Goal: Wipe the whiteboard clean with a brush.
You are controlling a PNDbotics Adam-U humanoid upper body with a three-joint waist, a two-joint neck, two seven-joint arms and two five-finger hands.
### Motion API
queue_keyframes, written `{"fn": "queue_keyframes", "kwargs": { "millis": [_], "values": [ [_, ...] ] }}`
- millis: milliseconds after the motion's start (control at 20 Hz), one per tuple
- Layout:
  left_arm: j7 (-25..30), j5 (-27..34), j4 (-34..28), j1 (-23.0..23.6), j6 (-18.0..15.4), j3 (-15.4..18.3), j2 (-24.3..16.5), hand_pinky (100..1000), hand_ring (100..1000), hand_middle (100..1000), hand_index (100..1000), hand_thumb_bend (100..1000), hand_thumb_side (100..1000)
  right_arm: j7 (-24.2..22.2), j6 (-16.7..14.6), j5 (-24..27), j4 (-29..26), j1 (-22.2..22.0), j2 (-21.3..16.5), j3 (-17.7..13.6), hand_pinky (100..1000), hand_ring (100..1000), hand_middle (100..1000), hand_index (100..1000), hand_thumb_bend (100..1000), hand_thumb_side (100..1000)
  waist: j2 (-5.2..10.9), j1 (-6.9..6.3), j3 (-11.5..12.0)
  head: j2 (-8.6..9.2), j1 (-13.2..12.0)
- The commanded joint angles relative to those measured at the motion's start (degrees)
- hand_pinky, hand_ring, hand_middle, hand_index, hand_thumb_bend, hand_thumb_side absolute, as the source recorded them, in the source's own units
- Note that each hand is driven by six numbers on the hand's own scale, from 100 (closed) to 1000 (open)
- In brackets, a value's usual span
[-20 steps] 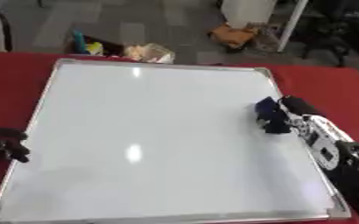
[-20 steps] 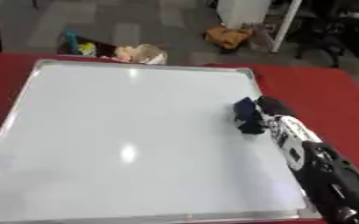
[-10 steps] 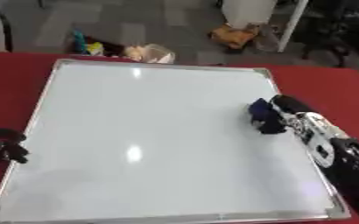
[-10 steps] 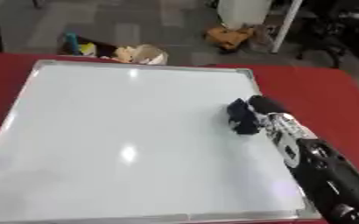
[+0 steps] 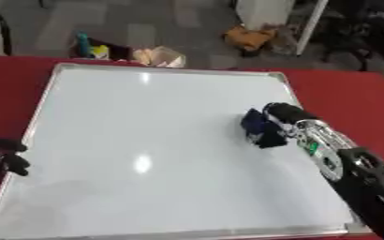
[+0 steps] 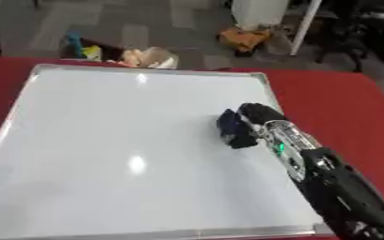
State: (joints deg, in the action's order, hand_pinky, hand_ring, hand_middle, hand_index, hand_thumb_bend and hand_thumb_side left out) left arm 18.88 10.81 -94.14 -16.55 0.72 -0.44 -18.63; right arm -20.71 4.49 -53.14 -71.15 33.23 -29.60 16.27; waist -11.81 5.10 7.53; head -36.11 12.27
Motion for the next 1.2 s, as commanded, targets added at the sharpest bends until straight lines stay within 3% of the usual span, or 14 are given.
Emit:
{"fn": "queue_keyframes", "kwargs": {
  "millis": [50, 400, 650, 700, 750, 1200],
  "values": [
    [0.3, 0.1, -0.9, -0.6, -0.1, 0.1, -0.8, 549, 561, 618, 684, 753, 1000, -1.6, -0.6, 1.6, -1.7, -0.8, 1.3, 2.8, 837, 664, 602, 613, 100, 623, 0.29, -0.52, 0.3, 0.59, 0.3],
    [0.3, 0.1, -0.9, -0.6, -0.1, 0.1, -0.8, 550, 562, 619, 685, 752, 1000, -2.2, 0.1, 0.5, -1.6, -0.6, 1.5, 2.7, 842, 667, 604, 615, 100, 602, 0.29, -0.61, 0.5, 0.64, 0.4],
    [0.3, 0.1, -0.9, -0.6, -0.1, 0.1, -0.8, 550, 562, 619, 685, 751, 1000, -1.1, 1.6, -1.1, 2.3, -0.2, 1.9, 0.8, 846, 667, 604, 617, 100, 606, 0.24, -0.66, 0.5, 0.65, 0.4],
    [0.4, 0.1, -0.9, -0.6, -0.1, 0.1, -0.9, 550, 562, 619, 685, 748, 1000, -0.8, 1.9, -1.4, 3.3, 0.0, 2.0, 0.3, 847, 666, 604, 617, 100, 562, 0.23, -0.67, 0.5, 0.65, 0.4],
    [0.4, 0.1, -0.9, -0.6, -0.1, 0.1, -0.9, 550, 562, 619, 685, 751, 1000, -0.5, 2.3, -1.7, 4.3, 0.1, 2.0, -0.2, 847, 666, 604, 617, 100, 604, 0.23, -0.68, 0.5, 0.64, 0.4],
    [0.4, 0.1, -0.9, -0.5, -0.2, 0.2, -0.9, 550, 562, 619, 685, 749, 1000, 2.6, 5.3, -2.7, 9.1, 0.3, 1.8, -3.4, 848, 663, 600, 615, 100, 584, 0.22, -0.62, 0.4, 0.6, 0.5]
  ]
}}
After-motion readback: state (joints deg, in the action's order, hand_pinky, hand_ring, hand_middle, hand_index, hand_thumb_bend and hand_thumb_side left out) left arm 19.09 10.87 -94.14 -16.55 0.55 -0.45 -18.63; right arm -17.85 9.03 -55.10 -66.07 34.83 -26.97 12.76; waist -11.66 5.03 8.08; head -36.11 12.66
